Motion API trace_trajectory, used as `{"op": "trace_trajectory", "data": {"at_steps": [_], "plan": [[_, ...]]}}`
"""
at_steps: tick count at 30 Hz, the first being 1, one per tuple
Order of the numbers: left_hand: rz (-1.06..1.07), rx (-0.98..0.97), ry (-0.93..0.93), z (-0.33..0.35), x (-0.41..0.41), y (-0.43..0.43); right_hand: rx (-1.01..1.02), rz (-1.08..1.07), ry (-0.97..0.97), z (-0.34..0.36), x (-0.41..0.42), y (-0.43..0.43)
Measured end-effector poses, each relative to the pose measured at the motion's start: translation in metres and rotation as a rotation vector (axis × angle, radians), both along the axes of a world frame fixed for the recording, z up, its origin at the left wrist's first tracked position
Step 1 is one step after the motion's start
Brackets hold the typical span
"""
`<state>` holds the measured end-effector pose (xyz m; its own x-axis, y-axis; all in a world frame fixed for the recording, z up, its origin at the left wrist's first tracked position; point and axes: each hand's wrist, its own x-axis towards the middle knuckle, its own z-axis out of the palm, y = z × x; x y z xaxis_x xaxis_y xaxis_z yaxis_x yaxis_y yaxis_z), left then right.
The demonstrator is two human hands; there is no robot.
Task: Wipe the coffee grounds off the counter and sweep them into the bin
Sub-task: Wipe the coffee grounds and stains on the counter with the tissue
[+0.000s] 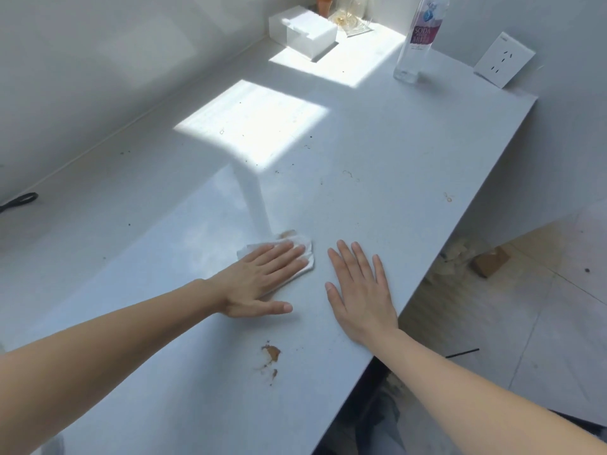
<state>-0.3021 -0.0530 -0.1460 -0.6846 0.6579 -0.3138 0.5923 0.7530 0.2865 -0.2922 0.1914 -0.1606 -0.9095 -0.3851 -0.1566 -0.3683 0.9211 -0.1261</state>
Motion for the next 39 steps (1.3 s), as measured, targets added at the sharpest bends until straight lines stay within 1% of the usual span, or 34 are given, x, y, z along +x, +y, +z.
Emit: {"op": "trace_trajectory", "data": {"at_steps": [4,10,15,19,29,39], "plan": [[0.053,0.011,-0.01,0.001,0.02,0.003,-0.02,0.005,0.008,-0.001,0.0,0.0],[0.274,0.117,-0.074,-0.003,0.042,0.017,-0.038,0.003,0.028,-0.002,0.001,0.0],[0.339,0.132,-0.088,-0.004,0.058,0.016,-0.06,0.001,0.043,-0.007,0.0,0.001],[0.43,0.157,-0.108,0.0,0.076,0.018,-0.082,0.01,0.044,-0.009,0.0,0.002],[0.58,0.13,-0.147,0.008,0.15,0.036,-0.07,0.045,0.029,-0.008,-0.001,0.004],[0.733,0.107,-0.066,0.003,0.194,0.095,-0.035,0.076,0.037,-0.01,-0.003,0.004]]}}
